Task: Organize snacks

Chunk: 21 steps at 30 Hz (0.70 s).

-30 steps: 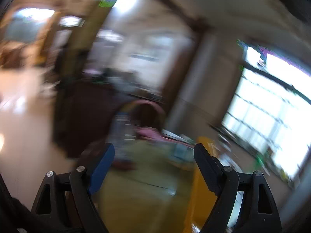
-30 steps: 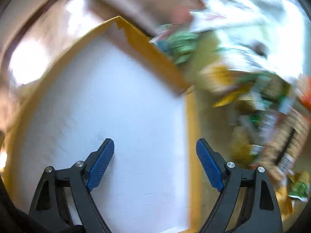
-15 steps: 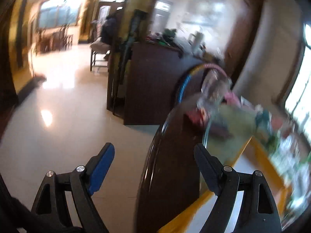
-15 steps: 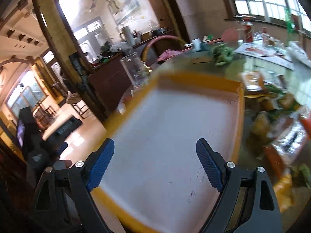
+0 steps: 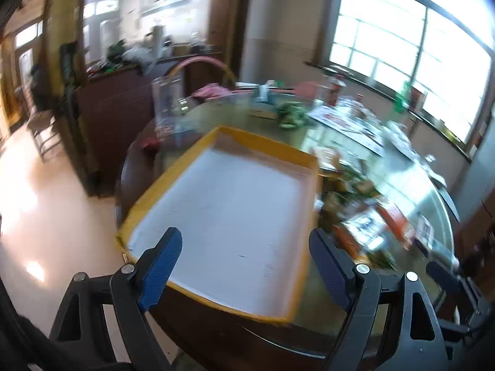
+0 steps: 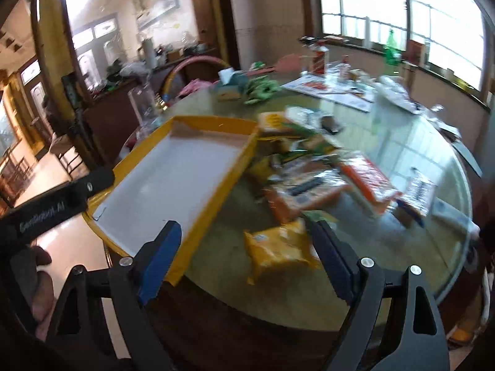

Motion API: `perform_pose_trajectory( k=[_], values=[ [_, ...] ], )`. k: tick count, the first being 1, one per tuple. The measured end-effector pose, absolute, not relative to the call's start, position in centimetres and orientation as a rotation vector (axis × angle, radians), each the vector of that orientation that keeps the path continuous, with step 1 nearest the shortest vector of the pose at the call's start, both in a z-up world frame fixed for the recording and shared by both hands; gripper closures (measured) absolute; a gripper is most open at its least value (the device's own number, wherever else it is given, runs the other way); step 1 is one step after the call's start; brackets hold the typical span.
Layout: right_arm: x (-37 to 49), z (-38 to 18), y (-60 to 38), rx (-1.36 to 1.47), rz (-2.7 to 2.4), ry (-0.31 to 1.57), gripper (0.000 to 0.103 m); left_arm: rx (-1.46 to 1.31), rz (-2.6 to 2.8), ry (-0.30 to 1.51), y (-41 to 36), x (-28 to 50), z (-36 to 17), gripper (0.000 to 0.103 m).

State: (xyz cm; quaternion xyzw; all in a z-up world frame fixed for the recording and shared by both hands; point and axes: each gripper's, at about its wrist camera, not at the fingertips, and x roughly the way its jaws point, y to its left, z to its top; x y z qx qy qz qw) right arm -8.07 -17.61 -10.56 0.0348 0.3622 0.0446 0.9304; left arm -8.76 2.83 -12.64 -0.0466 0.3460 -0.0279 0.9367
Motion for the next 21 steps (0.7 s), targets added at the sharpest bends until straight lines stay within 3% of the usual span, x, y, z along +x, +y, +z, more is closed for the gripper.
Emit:
perform_pose_trajectory(
  k=[10, 21],
  values=[
    [-12.2, -10.3, -22.1, 0.068, -0.018, 0.695, 0.016, -0.012, -0.089, 0.753, -3.7, -8.4, -8.4, 0.019],
    [-12.4, -11.2, -23.9, 0.099, -0.049, 0.703, 0.016, 0.035, -0.099, 0.745, -6.0, -9.3, -9.0, 0.019]
  ],
)
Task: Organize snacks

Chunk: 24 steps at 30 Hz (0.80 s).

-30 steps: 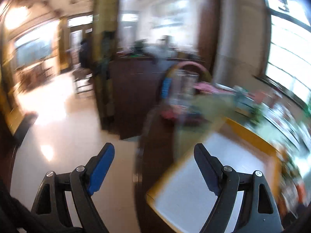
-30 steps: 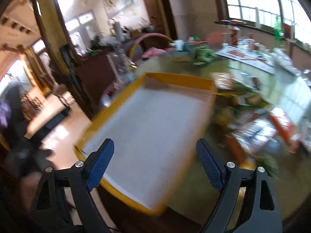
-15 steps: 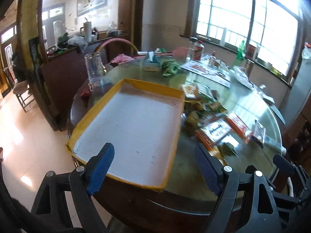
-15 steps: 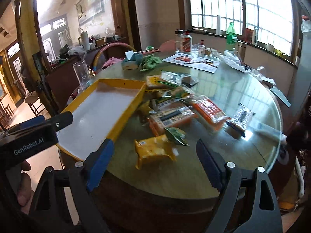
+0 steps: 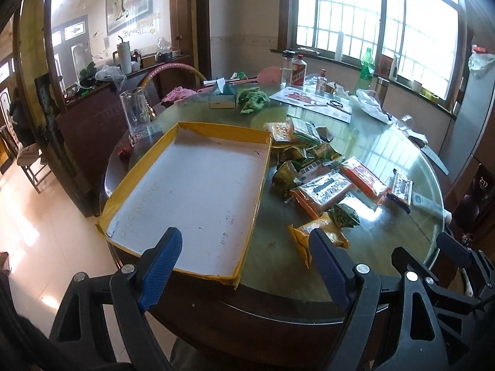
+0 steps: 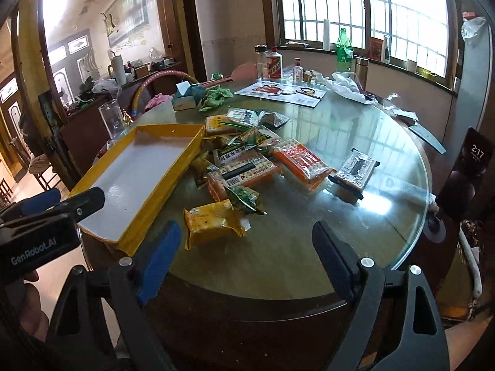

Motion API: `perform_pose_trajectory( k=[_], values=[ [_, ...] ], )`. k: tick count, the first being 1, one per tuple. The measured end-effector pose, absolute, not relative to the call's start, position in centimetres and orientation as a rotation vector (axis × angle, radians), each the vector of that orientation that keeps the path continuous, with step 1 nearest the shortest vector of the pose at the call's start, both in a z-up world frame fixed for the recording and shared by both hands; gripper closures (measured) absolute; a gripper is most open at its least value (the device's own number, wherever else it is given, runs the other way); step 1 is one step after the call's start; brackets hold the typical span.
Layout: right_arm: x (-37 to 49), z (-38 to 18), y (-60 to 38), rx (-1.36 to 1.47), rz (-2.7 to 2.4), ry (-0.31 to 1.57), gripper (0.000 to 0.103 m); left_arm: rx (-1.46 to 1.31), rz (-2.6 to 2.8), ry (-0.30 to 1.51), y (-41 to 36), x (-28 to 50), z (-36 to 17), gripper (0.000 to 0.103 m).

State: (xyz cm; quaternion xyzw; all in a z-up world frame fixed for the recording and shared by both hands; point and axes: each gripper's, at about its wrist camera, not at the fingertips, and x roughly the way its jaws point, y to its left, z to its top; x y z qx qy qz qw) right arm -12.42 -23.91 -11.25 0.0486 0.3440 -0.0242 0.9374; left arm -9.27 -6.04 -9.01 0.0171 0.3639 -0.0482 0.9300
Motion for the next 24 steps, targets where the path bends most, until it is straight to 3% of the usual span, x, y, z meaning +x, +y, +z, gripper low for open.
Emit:
perform_pose_trajectory(
  k=[13, 24],
  values=[
    [-11.7, -12.8, -24.0, 0.097, -0.067, 0.750, 0.017, 0.065, -0.119, 0.780, -6.3, -8.4, -10.8, 0.019],
    [-10.2, -15.5, -26.1, 0.179, 0.073, 0.804, 0.027, 0.112, -0.251, 0.832, -7.0, -6.2, -12.9, 0.019]
  ],
)
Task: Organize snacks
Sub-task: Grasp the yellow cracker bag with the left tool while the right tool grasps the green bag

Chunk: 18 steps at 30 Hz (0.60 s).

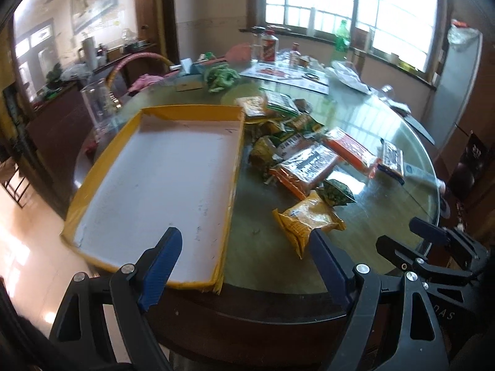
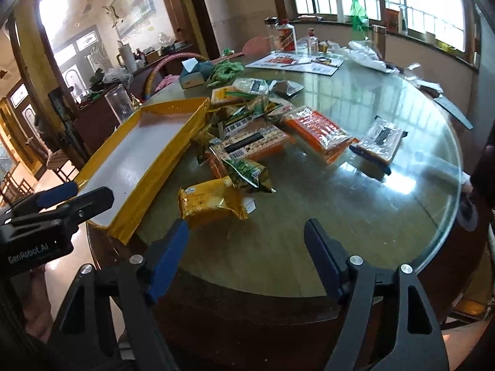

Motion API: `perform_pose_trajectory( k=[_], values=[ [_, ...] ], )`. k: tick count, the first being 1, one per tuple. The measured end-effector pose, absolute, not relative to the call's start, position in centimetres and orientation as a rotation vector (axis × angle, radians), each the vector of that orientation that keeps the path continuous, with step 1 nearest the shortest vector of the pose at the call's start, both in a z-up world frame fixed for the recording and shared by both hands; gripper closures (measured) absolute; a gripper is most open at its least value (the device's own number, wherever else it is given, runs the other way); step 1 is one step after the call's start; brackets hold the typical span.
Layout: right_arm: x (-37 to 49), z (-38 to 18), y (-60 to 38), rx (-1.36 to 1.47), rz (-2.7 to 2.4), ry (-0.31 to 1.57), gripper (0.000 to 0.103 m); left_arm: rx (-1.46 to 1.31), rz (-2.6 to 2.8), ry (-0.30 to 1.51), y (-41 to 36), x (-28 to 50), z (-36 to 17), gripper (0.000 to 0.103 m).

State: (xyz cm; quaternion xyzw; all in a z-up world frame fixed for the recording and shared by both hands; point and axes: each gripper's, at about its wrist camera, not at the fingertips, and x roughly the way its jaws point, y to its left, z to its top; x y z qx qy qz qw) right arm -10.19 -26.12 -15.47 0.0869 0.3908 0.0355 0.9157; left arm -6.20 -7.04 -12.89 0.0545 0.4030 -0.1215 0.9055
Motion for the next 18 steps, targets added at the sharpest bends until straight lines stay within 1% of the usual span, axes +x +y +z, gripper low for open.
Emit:
perform_pose_trajectory(
  k=[4, 9, 15, 16, 17, 18],
  values=[
    [-8.6, -16.2, -26.8, 0.205, 0.125, 0.828, 0.028, 0.177, -0.291, 0.842, -8.2, -5.1, -13.8, 0.019],
    [-4.7, -17.0, -27.1, 0.230, 0.131, 0.867, 0.028, 0.197, -0.313, 0.852, -8.3, -4.4, -14.4, 0.019],
    [0.6, -19.3, -26.7, 0.295, 0.175, 0.950, 0.029, 0.216, -0.325, 0.863, -8.5, -3.6, -14.7, 0.019],
    [0.9, -19.6, -26.6, 0.301, 0.183, 0.954, 0.037, 0.222, -0.331, 0.865, -8.6, -3.5, -14.8, 0.019],
    [1.2, -19.9, -26.7, 0.304, 0.171, 0.963, 0.048, 0.227, -0.339, 0.868, -8.8, -3.4, -14.8, 0.019],
    [1.3, -20.1, -26.8, 0.308, 0.166, 0.971, 0.050, 0.233, -0.352, 0.872, -9.1, -3.2, -14.9, 0.019]
  ],
)
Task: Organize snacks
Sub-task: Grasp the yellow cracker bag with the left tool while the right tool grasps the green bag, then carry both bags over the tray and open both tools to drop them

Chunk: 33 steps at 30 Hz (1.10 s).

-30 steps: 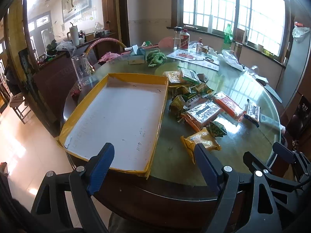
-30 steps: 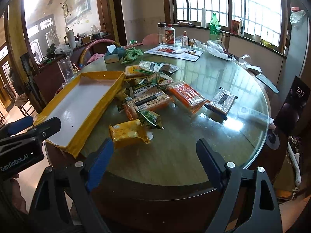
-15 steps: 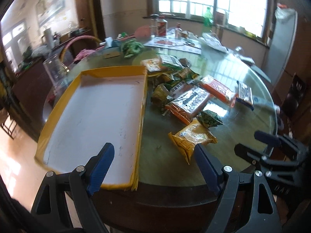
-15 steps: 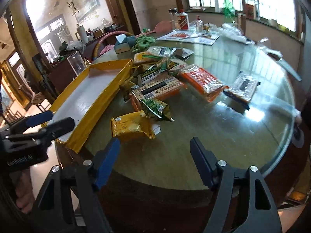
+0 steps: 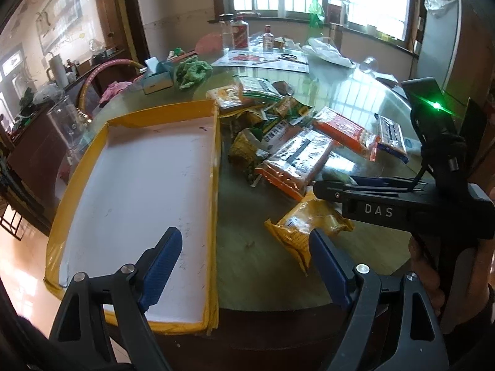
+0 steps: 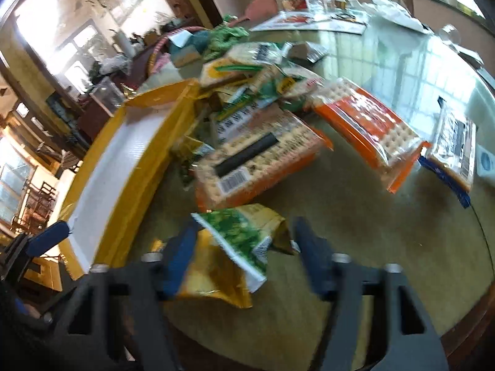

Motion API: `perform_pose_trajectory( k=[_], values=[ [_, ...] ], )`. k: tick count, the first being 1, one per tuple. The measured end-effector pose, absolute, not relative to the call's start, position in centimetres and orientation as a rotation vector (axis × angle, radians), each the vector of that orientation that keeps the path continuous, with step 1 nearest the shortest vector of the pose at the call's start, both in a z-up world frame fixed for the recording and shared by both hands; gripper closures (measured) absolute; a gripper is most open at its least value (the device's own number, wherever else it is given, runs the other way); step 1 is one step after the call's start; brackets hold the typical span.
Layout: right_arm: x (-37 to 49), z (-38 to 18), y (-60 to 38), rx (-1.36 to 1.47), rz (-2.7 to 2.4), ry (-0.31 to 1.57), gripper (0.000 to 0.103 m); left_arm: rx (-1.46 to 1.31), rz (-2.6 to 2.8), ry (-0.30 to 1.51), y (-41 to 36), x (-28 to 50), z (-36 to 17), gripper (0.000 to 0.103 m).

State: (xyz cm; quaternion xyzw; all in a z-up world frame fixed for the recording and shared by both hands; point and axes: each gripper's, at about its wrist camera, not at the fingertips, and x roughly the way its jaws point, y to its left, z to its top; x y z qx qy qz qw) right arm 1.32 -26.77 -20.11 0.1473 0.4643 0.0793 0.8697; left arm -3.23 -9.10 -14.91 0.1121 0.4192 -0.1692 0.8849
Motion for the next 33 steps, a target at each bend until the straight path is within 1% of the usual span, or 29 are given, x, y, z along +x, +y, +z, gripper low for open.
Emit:
perform_pose_trajectory(
  k=[2, 5, 10, 12, 17, 19, 20, 22, 23, 24, 26, 27, 29, 33],
  values=[
    [1.0, -20.3, -27.5, 0.335, 0.183, 0.967, 0.057, 0.245, -0.380, 0.881, -9.7, -2.9, -15.0, 0.019],
    [0.1, -20.2, -29.0, 0.351, 0.186, 0.952, 0.061, 0.268, -0.448, 0.906, -11.3, -2.2, -15.5, 0.019],
    [-1.6, -19.7, -31.0, 0.340, 0.195, 0.915, 0.062, 0.341, -0.571, 0.950, -14.9, -0.7, -17.1, 0.019],
    [-1.9, -19.6, -31.5, 0.338, 0.183, 0.909, 0.062, 0.368, -0.595, 1.000, -16.1, 0.2, -18.4, 0.019],
    [-2.2, -19.4, -32.7, 0.341, 0.147, 0.894, 0.062, 0.407, -0.598, 1.064, -17.2, 0.3, -20.3, 0.021],
    [-2.3, -19.5, -33.0, 0.345, 0.139, 0.895, 0.062, 0.405, -0.591, 1.058, -17.0, -0.3, -20.4, 0.024],
    [-2.3, -19.6, -33.1, 0.346, 0.135, 0.896, 0.062, 0.402, -0.591, 1.066, -16.7, -0.7, -20.4, 0.030],
    [-2.4, -19.6, -33.2, 0.346, 0.131, 0.895, 0.062, 0.385, -0.591, 1.076, -16.2, -1.3, -20.3, 0.036],
    [-2.4, -19.6, -33.2, 0.345, 0.133, 0.893, 0.062, 0.370, -0.584, 1.079, -15.9, -1.3, -20.3, 0.042],
    [-2.4, -19.6, -33.2, 0.345, 0.131, 0.891, 0.062, 0.356, -0.571, 1.082, -15.6, -1.4, -20.4, 0.045],
    [-2.8, -19.6, -33.0, 0.343, 0.133, 0.890, 0.062, 0.307, -0.560, 1.096, -15.1, -1.0, -20.6, 0.046],
    [-2.9, -19.6, -32.8, 0.339, 0.134, 0.888, 0.062, 0.286, -0.552, 1.105, -15.1, -0.6, -20.7, 0.052],
    [-3.1, -19.5, -32.4, 0.334, 0.128, 0.885, 0.062, 0.274, -0.533, 1.094, -15.2, -0.3, -20.5, 0.058],
    [-3.7, -18.8, -31.5, 0.312, 0.129, 0.871, 0.062, 0.236, -0.536, 1.062, -14.3, -1.4, -19.9, 0.060]
  ],
)
